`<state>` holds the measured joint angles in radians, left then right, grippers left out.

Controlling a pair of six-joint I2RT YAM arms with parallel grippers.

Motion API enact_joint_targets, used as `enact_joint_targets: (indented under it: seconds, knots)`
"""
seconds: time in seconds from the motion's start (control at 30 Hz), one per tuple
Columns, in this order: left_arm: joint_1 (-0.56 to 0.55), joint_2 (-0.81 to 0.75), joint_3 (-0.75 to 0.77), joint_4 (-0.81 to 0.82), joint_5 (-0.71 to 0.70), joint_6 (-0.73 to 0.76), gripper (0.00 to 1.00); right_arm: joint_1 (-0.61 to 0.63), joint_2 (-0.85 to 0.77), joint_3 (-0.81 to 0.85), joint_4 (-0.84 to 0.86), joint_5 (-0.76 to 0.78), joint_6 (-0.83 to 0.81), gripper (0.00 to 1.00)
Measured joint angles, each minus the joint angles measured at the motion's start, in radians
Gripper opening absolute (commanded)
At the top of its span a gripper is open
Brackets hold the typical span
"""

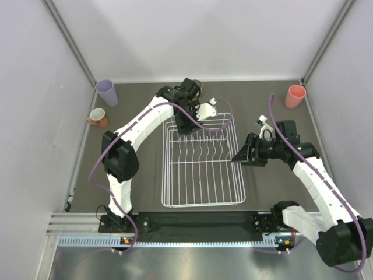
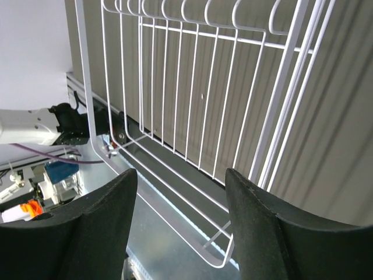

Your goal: Load the cups into the dish rack

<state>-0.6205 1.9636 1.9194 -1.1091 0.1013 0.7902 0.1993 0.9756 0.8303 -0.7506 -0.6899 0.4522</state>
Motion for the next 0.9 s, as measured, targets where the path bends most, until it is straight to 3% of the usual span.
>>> enact_joint_targets:
  seconds: [0.9]
  knots:
    - [0.043,0.084,-0.042,0.073,-0.013,0.032,0.00,-0.021,0.046,-0.038,0.025,-0.002,0.000,0.62]
